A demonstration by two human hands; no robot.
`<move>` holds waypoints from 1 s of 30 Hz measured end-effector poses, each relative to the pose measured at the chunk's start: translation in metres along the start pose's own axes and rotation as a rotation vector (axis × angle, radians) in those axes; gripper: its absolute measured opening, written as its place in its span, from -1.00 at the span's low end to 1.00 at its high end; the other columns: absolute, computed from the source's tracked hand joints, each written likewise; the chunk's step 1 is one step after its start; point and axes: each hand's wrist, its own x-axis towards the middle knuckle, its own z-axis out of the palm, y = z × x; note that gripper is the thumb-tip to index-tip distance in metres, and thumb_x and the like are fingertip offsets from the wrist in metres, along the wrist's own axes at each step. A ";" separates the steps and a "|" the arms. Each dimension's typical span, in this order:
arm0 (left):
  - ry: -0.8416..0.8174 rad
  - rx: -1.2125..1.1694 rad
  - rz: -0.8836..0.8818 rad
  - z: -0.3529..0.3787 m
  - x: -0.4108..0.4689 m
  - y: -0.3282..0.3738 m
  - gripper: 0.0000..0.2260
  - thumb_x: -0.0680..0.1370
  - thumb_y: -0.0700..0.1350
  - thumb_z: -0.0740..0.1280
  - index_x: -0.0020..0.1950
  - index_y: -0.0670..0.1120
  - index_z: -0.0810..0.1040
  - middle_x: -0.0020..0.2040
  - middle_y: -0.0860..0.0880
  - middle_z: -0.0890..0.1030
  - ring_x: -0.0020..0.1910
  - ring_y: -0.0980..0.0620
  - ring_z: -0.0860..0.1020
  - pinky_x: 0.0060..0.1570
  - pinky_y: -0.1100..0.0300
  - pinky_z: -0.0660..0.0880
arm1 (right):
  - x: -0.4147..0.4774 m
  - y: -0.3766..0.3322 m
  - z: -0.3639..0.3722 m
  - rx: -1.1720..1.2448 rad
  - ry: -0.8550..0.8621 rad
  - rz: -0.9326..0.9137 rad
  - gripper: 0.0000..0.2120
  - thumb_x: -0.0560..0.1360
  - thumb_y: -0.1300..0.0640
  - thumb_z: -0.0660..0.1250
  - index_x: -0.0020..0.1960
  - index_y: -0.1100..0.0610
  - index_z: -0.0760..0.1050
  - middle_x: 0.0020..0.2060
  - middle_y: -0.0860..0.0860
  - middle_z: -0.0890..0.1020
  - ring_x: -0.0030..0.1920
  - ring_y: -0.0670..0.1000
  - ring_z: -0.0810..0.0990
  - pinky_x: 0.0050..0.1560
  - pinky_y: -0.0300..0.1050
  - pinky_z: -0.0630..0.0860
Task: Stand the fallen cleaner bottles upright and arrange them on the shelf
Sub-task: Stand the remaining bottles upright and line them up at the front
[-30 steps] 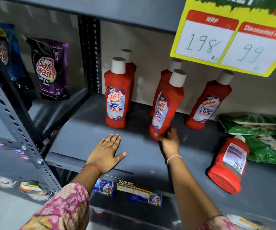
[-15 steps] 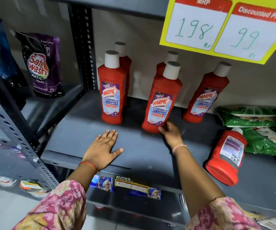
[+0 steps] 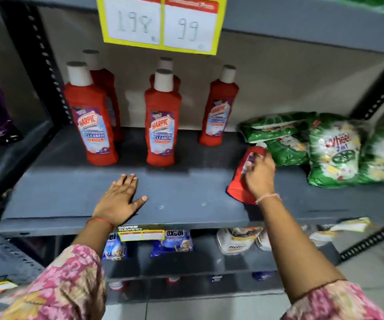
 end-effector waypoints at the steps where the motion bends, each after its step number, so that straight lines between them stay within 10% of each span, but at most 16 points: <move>1: -0.005 -0.007 0.001 0.002 0.002 0.008 -0.37 0.57 0.15 0.10 0.51 -0.16 -0.01 0.56 -0.10 -0.02 0.54 -0.03 -0.09 0.51 0.08 -0.13 | 0.004 0.010 -0.003 -0.016 -0.024 0.134 -0.62 0.50 0.18 0.21 0.21 0.41 0.36 0.27 0.41 0.36 0.29 0.33 0.31 0.30 0.08 0.20; 8: -0.001 -0.008 0.045 0.020 0.014 0.052 -0.36 0.57 0.19 0.06 0.51 -0.11 -0.06 0.57 -0.07 -0.04 0.54 -0.02 -0.12 0.52 0.07 -0.13 | 0.013 0.024 -0.010 0.741 -0.346 0.637 -0.62 0.36 0.22 0.43 0.14 0.29 0.47 0.04 0.16 0.59 0.02 0.16 0.58 0.09 0.08 0.52; 13: -0.001 0.002 0.040 0.020 0.015 0.051 -0.36 0.56 0.20 0.05 0.52 -0.09 -0.06 0.57 -0.05 -0.05 0.54 -0.01 -0.11 0.53 0.06 -0.11 | 0.022 0.020 -0.005 0.824 -0.529 0.757 -0.67 0.36 0.25 0.41 0.10 0.15 0.47 -0.39 0.02 0.63 -0.39 -0.01 0.60 -0.44 -0.18 0.52; 16: 0.010 0.002 0.045 0.021 0.014 0.051 -0.35 0.56 0.21 0.05 0.51 -0.09 -0.07 0.57 -0.04 -0.04 0.54 0.01 -0.11 0.53 0.07 -0.11 | 0.020 0.021 0.005 0.956 -0.504 0.782 -0.71 0.38 0.24 0.38 0.09 0.15 0.48 -0.30 0.04 0.63 -0.44 -0.05 0.60 -0.59 -0.29 0.45; 30: 0.012 -0.032 0.041 0.022 0.017 0.047 -0.34 0.54 0.24 0.07 0.51 -0.04 -0.07 0.57 0.01 -0.06 0.54 0.06 -0.13 0.52 0.12 -0.12 | 0.057 -0.014 0.030 1.087 -0.157 0.243 -0.52 0.20 0.53 0.41 0.08 0.27 0.46 0.03 0.21 0.57 -0.07 0.13 0.57 0.04 0.06 0.51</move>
